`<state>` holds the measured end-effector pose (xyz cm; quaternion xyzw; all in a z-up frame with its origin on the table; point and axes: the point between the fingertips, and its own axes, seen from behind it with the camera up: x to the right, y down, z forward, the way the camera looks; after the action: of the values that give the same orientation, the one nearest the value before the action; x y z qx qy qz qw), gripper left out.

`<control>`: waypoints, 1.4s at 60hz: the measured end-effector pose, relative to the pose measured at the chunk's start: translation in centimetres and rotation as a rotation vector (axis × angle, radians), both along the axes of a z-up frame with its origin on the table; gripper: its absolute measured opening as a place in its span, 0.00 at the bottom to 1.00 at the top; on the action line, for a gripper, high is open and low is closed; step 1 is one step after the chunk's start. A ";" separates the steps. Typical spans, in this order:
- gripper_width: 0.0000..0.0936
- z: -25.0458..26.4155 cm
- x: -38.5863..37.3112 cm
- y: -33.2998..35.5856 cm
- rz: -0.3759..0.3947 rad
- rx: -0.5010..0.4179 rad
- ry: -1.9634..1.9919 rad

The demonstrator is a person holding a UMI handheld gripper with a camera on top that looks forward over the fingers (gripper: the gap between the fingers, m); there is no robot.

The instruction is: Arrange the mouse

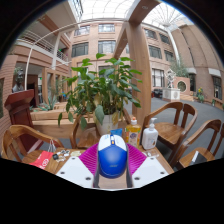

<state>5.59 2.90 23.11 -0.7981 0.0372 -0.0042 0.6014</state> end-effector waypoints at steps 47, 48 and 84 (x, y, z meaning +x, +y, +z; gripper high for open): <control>0.91 -18.3 -16.5 -8.4 0.170 -0.340 -0.094; 0.91 -17.6 -16.4 -8.9 0.165 -0.334 -0.096; 0.91 -5.0 -16.0 -27.7 0.124 -0.227 -0.095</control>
<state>-10.39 -24.79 18.15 -0.8607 -0.0414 -0.0089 0.5073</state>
